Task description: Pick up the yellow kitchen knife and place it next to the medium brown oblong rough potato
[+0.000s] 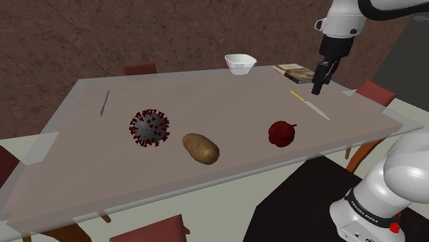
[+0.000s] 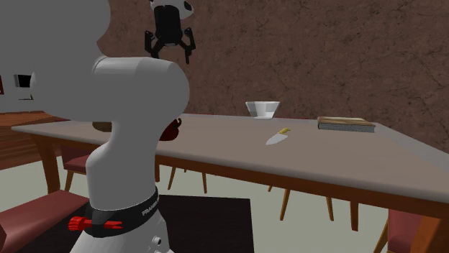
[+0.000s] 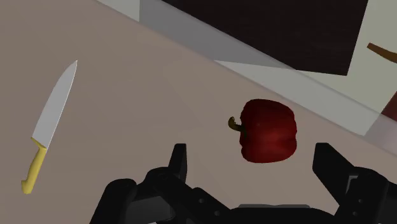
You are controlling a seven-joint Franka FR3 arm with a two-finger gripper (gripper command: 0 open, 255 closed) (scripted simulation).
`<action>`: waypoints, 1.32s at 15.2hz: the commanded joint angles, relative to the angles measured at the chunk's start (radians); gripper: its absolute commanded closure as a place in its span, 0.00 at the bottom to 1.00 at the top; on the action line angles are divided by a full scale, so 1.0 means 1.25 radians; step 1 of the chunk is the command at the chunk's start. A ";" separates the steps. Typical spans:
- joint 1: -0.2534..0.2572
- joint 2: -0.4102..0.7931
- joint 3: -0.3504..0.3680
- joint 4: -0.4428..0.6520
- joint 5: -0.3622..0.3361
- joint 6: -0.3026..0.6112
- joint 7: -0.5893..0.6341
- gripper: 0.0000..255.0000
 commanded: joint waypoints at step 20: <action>-0.123 0.436 -0.218 0.144 -0.080 0.261 -0.128 0.00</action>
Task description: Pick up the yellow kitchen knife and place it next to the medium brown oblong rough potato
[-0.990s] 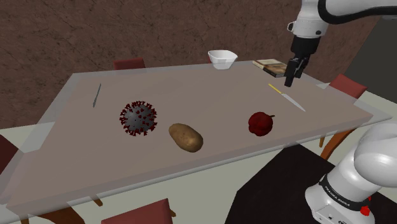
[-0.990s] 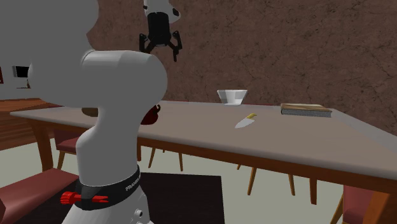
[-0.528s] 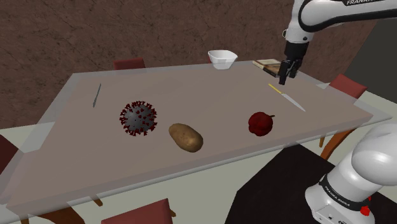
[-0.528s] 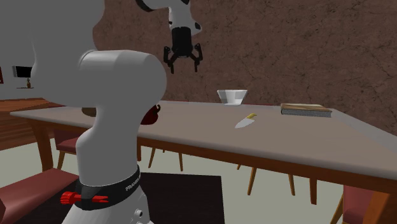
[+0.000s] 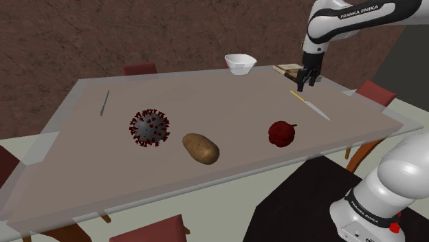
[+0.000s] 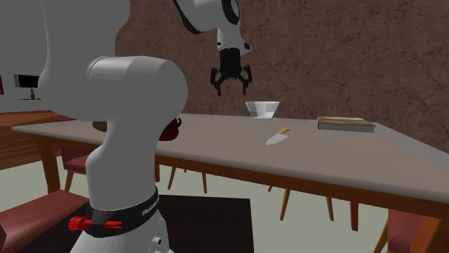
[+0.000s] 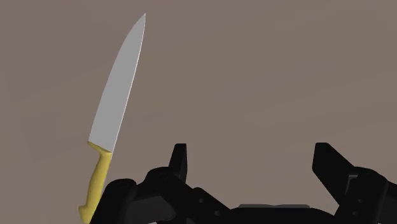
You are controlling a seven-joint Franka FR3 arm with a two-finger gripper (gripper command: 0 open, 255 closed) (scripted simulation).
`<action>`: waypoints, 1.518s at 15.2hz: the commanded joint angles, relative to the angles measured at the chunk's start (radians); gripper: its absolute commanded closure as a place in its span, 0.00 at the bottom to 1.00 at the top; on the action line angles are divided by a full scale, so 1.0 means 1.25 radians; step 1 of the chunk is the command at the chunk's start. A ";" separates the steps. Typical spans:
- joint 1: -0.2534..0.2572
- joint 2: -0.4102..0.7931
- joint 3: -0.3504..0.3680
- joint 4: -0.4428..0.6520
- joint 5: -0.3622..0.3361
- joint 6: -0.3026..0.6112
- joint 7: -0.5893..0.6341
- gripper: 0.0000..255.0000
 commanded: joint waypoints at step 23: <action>-0.144 0.535 -0.116 0.353 0.137 0.130 -0.158 0.00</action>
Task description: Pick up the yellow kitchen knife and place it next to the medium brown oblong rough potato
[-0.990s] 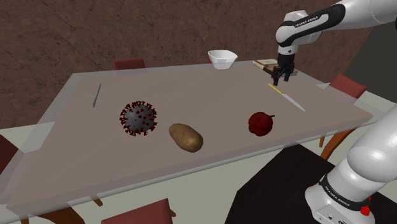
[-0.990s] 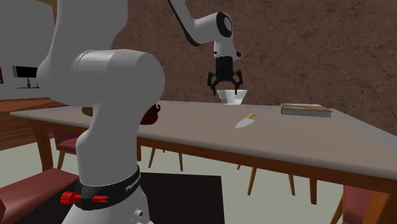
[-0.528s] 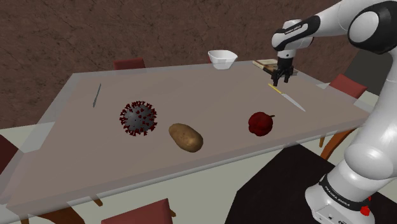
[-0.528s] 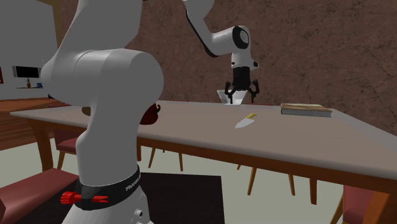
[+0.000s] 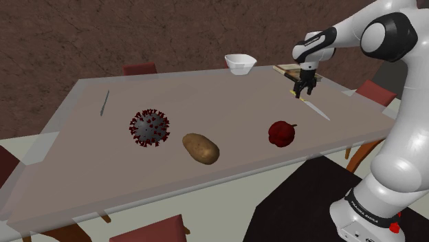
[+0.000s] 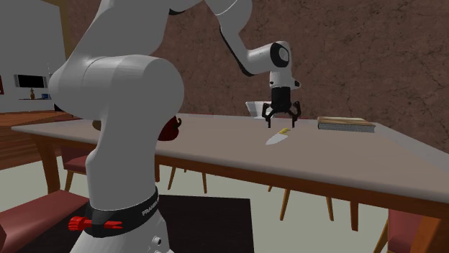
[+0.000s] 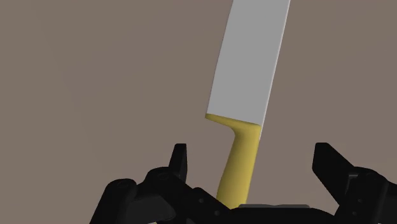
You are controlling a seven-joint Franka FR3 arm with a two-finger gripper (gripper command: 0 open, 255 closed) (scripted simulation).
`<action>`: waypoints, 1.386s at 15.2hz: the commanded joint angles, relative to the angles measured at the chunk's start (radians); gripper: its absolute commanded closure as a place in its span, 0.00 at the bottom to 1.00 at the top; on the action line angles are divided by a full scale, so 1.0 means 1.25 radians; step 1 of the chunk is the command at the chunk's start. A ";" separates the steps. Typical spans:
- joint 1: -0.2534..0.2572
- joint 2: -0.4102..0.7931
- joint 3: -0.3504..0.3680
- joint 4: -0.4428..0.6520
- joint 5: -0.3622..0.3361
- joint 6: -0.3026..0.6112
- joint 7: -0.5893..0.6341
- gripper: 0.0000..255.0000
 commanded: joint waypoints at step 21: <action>-0.001 0.003 0.000 -0.012 0.001 0.015 0.000 1.00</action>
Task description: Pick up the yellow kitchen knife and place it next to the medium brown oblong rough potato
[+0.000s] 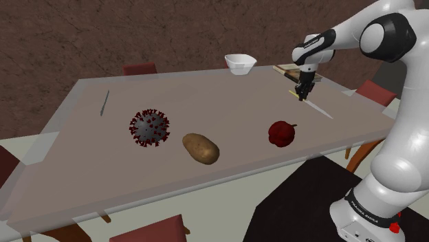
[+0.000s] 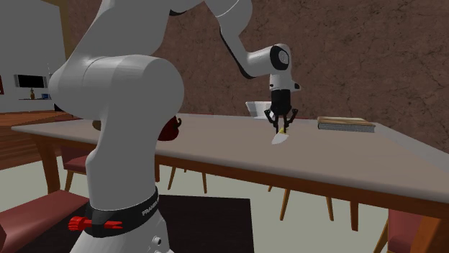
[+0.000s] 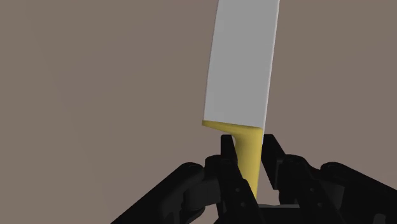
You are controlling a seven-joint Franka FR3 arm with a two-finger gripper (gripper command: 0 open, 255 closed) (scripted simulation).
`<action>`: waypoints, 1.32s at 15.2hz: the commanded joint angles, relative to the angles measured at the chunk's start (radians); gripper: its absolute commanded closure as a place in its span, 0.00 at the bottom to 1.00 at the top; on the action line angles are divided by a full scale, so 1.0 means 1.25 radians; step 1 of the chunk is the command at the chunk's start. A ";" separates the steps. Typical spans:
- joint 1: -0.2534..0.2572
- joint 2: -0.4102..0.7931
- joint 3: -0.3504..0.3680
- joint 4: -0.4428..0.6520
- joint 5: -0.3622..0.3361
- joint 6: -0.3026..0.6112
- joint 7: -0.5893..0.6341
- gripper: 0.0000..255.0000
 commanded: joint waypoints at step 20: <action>0.007 -0.071 -0.011 0.127 -0.023 -0.195 -0.002 1.00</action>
